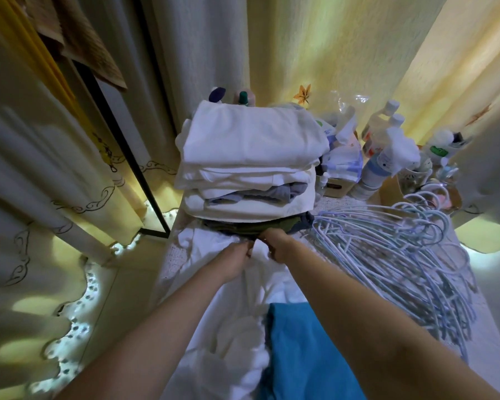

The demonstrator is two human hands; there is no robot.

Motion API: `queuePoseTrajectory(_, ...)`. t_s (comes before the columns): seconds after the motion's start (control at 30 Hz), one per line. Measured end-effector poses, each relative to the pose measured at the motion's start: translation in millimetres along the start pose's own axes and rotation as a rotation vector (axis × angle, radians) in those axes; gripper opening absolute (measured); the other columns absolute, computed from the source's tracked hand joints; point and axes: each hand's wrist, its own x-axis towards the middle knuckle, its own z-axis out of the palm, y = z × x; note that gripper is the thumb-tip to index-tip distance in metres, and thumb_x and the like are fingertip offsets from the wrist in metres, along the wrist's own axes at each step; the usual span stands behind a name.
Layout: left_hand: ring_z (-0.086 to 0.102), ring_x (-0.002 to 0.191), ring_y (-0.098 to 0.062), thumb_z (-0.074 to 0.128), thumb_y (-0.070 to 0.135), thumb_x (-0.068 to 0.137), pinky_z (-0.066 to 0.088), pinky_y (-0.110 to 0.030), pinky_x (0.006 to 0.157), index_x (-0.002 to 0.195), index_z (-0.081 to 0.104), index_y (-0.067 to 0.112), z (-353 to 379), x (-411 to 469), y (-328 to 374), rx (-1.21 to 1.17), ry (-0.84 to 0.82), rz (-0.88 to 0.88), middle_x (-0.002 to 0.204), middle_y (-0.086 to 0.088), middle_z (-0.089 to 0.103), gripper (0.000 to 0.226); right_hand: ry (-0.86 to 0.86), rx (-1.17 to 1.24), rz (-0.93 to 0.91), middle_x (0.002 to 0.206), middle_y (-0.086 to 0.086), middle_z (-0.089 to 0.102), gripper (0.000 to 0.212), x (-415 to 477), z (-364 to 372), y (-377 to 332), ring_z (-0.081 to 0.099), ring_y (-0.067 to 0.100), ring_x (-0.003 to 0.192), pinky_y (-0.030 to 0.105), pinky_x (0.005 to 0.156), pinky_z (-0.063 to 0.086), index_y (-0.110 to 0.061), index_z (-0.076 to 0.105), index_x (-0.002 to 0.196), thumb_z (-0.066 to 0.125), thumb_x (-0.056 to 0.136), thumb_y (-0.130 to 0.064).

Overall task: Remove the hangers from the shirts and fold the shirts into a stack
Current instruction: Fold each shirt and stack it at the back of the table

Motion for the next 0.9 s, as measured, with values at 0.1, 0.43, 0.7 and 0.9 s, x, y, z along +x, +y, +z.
queuePoseTrajectory(0.1, 0.055, 0.112, -0.032, 0.037, 0.016, 0.100, 0.036, -0.021, 0.079, 0.121, 0.057, 0.006, 6, 6, -8, 0.026, -0.026, -0.025, 0.122, -0.018, 0.059, 0.030, -0.025, 0.218, -0.042, 0.096, 0.009, 0.059, 0.021, 7, 3, 0, 0.059, 0.021, 0.079, 0.020, 0.060, 0.053, -0.004, 0.054, 0.114, 0.041, 0.098, -0.007)
queuePoseTrajectory(0.43, 0.054, 0.111, -0.035, 0.042, 0.023, 0.098, 0.039, -0.032, 0.084, 0.125, 0.054, 0.008, 27, -31, -18, 0.354, -0.324, 0.014, 0.123, -0.022, 0.056, 0.032, -0.057, 0.406, -0.029, 0.136, 0.018, 0.051, 0.036, 24, 9, 0, 0.051, 0.035, 0.123, 0.036, 0.088, 0.048, -0.004, 0.043, 0.135, 0.037, 0.102, -0.019)
queuePoseTrajectory(0.7, 0.055, 0.113, -0.031, 0.045, 0.031, 0.098, 0.044, -0.037, 0.094, 0.129, 0.054, 0.008, 26, -59, -30, 0.156, -0.272, -0.029, 0.127, -0.016, 0.057, 0.039, -0.253, -0.211, -0.031, 0.123, 0.016, 0.059, 0.059, -1, -16, 5, 0.055, 0.030, 0.110, 0.039, 0.100, 0.040, 0.000, 0.050, 0.129, 0.036, 0.098, -0.049)
queuePoseTrajectory(0.9, 0.053, 0.070, -0.012, 0.069, 0.022, 0.083, 0.037, -0.028, 0.062, 0.079, 0.056, 0.027, -13, -47, -19, -0.107, 0.017, 0.083, 0.072, 0.005, 0.057, 0.015, -0.449, -0.947, -0.408, 0.086, -0.008, 0.062, 0.040, -55, -32, 3, 0.055, 0.010, 0.083, 0.021, 0.075, 0.044, -0.015, 0.069, 0.099, 0.066, 0.082, -0.051)
